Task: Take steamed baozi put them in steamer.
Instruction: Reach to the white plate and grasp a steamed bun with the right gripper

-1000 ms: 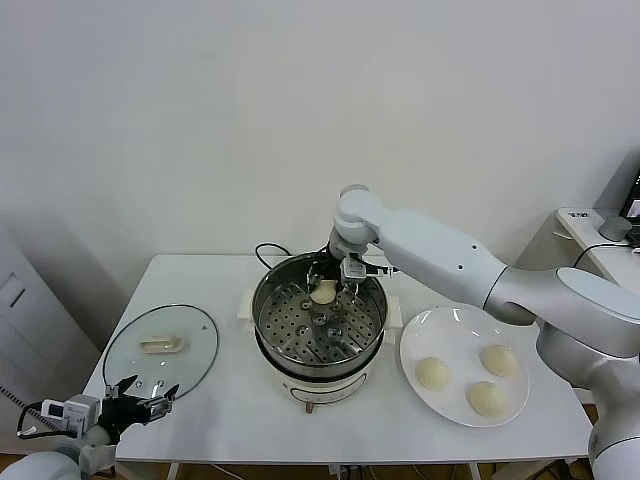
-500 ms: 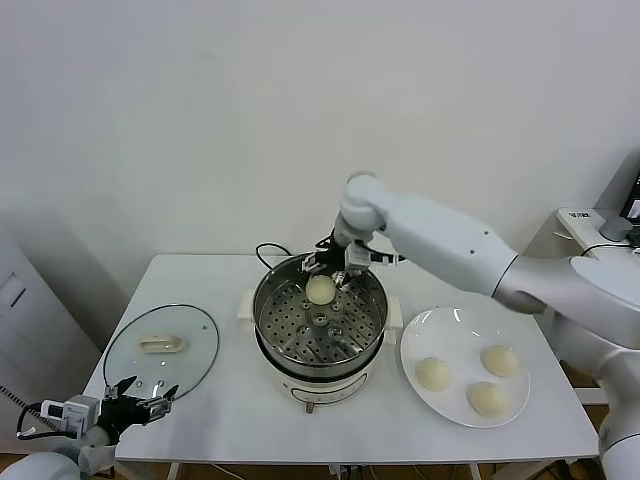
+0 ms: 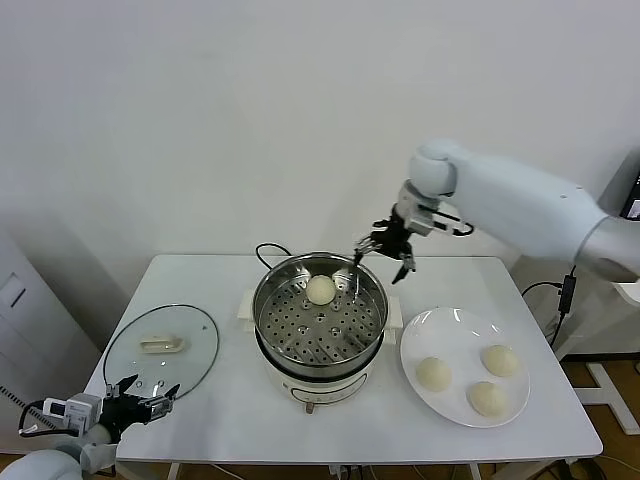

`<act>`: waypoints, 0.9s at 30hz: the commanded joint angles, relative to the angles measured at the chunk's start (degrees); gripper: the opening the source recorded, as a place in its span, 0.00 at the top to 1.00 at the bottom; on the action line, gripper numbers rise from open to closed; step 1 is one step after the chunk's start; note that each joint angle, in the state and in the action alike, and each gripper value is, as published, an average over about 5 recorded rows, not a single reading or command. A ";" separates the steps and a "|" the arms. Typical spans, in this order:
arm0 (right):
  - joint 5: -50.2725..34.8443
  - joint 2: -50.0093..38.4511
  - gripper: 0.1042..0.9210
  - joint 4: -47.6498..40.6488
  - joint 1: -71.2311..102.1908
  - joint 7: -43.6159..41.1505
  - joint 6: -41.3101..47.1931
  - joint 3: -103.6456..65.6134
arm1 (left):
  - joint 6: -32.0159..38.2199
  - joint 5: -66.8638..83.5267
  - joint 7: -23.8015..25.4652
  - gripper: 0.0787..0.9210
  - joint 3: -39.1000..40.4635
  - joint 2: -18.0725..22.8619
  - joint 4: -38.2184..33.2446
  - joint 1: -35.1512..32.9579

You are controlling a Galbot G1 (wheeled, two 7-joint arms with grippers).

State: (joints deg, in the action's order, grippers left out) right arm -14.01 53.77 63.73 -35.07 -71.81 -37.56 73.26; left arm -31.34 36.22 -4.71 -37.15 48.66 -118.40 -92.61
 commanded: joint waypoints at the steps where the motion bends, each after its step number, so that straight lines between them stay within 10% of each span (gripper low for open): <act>1: -14.64 -7.39 0.12 0.26 -4.33 -3.19 27.45 8.69 | -0.09 -0.05 -0.03 0.12 0.04 -0.07 -0.08 0.09; 27: -15.24 -16.66 0.12 12.85 5.02 9.81 43.99 13.01 | -0.59 -0.91 -0.42 0.12 -0.36 1.76 -0.92 -0.03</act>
State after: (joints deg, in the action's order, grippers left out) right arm -28.11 38.39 74.19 -31.84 -65.33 1.47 85.07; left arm -31.91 35.39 -5.12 -37.45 50.03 -119.25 -92.61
